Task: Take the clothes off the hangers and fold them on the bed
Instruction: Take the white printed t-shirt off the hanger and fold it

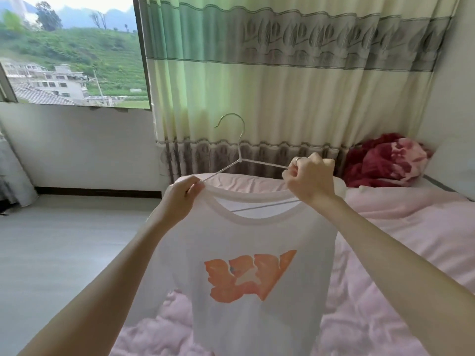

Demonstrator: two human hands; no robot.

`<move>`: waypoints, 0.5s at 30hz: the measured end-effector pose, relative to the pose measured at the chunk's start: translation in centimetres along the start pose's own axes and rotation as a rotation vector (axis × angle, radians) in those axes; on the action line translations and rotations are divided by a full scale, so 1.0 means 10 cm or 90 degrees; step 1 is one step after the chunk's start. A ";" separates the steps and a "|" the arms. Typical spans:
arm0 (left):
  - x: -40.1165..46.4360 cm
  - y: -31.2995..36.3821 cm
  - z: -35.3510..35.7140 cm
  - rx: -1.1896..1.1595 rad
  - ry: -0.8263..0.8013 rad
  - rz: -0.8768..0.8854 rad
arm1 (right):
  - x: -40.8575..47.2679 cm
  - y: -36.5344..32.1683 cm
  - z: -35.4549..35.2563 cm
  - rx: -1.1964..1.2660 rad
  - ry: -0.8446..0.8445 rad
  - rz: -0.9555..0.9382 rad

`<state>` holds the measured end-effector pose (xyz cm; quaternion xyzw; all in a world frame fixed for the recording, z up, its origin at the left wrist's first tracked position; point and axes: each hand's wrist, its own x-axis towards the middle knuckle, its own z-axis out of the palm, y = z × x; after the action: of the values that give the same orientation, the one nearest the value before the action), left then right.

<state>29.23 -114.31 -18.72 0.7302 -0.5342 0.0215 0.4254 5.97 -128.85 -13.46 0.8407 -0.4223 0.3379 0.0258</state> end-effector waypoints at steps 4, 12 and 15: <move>0.07 -0.01 0.53 0.026 -0.070 0.008 | 0.09 0.08 0.34 0.147 -0.260 -0.060; -0.06 -0.19 0.93 -0.054 -0.068 -0.076 | -0.10 0.31 1.04 0.372 -0.393 0.126; -0.11 -0.32 1.02 -0.081 0.021 -0.155 | -0.24 0.36 1.26 0.324 -0.400 0.116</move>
<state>27.05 -119.84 -27.67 0.7605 -0.4347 -0.0521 0.4795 9.28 -133.62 -25.44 0.8417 -0.3850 0.1598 -0.3431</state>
